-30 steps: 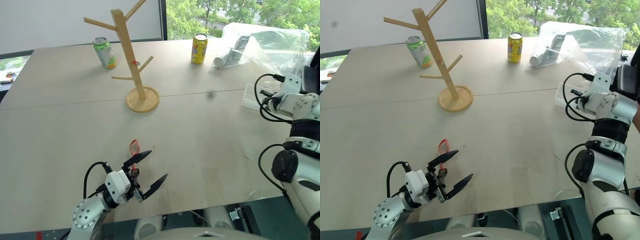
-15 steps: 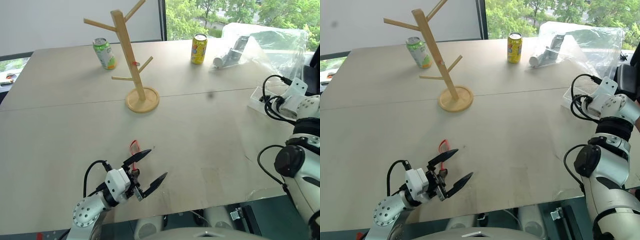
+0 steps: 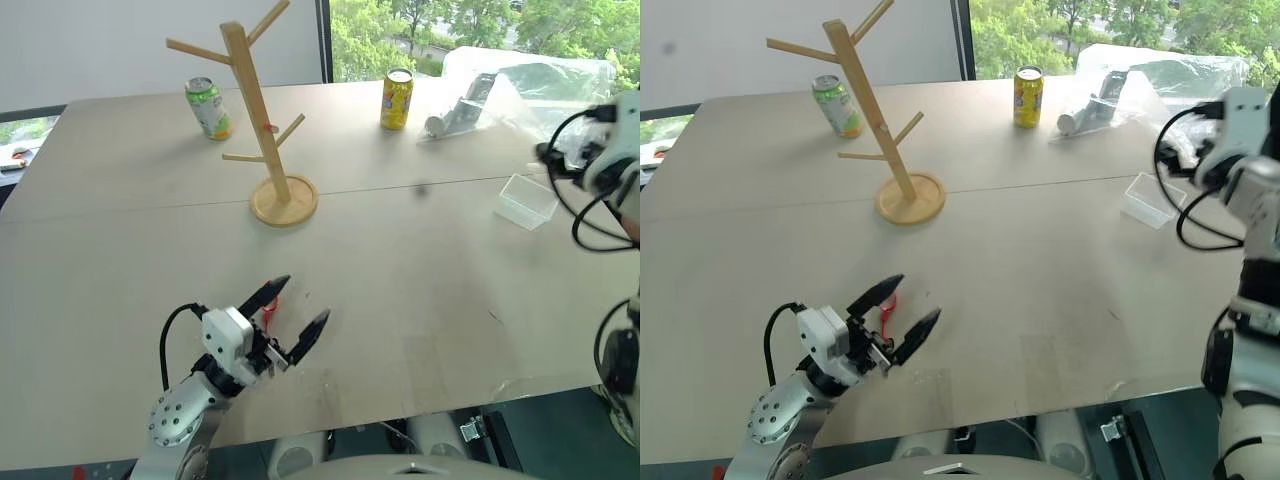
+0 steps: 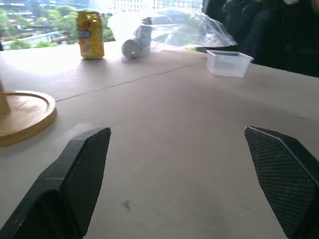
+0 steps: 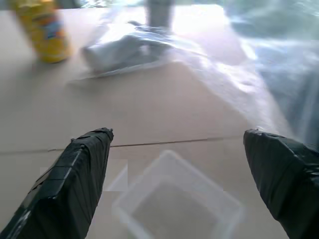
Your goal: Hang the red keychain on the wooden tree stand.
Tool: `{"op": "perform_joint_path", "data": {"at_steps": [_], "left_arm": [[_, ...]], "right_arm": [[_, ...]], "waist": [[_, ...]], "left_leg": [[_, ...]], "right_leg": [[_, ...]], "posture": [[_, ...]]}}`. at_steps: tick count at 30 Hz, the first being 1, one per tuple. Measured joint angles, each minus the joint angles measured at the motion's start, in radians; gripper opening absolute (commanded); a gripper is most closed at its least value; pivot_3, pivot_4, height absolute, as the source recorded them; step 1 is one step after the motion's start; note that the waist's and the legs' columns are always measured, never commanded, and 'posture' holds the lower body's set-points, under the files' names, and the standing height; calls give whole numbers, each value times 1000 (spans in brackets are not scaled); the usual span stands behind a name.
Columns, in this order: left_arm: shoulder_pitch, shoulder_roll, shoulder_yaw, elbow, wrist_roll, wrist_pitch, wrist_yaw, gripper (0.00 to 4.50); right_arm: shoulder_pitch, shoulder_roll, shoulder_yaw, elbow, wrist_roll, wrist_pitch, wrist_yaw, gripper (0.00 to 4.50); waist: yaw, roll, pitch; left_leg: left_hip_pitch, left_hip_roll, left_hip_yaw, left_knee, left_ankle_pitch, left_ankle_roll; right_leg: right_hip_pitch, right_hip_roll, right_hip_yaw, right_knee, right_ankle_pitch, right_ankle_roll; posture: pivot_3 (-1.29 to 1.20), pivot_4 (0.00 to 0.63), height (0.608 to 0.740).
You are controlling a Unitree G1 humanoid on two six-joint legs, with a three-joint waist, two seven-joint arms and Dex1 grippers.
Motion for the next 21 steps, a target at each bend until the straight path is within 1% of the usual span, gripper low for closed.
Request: {"op": "perform_joint_path", "data": {"at_steps": [1, 3, 4, 6, 8, 9, 12, 13, 16, 21], "left_arm": [[-6, -16, 3, -27, 0, 34, 41, 4500], [-11, -59, 10, -122, 11, 149, 172, 4500], [-11, -62, 10, -133, 13, 162, 187, 4500], [-9, -87, 11, -201, 33, 259, 283, 4500], [12, -111, 13, -276, 30, 386, 378, 4500], [17, -115, 14, -286, 28, 406, 392, 4500], [42, -130, 29, -343, -2, 598, 490, 4500], [44, -125, 41, -359, -3, 665, 516, 4500], [19, -106, 69, -390, -7, 780, 547, 4500], [-58, -97, 127, -409, -16, 931, 579, 4500]], "right_arm": [[54, 13, 14, -39, 29, -29, 61, 4491], [199, 36, 23, -137, 79, -166, 217, 4491], [210, 39, 24, -144, 83, -185, 234, 4491], [283, 31, 21, -160, 94, -296, 347, 4491], [366, 30, 26, -143, 98, -430, 478, 4491], [378, 31, 28, -136, 98, -450, 496, 4491], [445, 41, 60, -40, 45, -662, 631, 4491], [470, 47, 85, 4, 9, -760, 677, 4491], [497, 68, 140, 91, -46, -932, 755, 4491], [492, 93, 176, 151, -59, -1081, 806, 4491]], "waist": [[1, 0, 0], [5, 0, 0], [4, 0, 0], [3, -3, 0], [3, -4, -1], [3, -4, -1], [3, -4, -1], [3, -4, -1], [3, -4, -1], [4, -4, -1]], "left_leg": [[0, 0, 0, 1, 0, 0], [-1, -1, 0, 2, 0, 0], [-1, -1, 1, 2, 0, 0], [1, -1, 1, 3, 0, 0], [2, -1, 1, 3, 0, 0], [2, -1, 1, 3, 0, 0], [2, -1, 0, 3, 0, 0], [2, -1, 0, 3, 0, 0], [3, -1, 0, 3, 0, 0], [3, -2, 0, 3, 0, 0]], "right_leg": [[0, 0, 0, 0, 0, 0], [1, -1, 0, 0, 0, 1], [1, -2, 0, 0, 1, 2], [3, -2, 1, -1, 1, 3], [4, -1, 1, -1, -1, -1], [4, -1, 1, -1, -1, -1], [4, -1, 0, -1, -1, -1], [4, 0, 0, -1, -1, -1], [4, 0, 1, -1, -1, -1], [4, 0, 1, -1, -1, -2]], "posture": [[0, 150, 740], [0, 150, 740], [0, 150, 740], [0, 150, 740], [0, 150, 740], [0, 150, 740], [0, 150, 740], [0, 150, 740], [0, 150, 740], [0, 150, 740]]}}
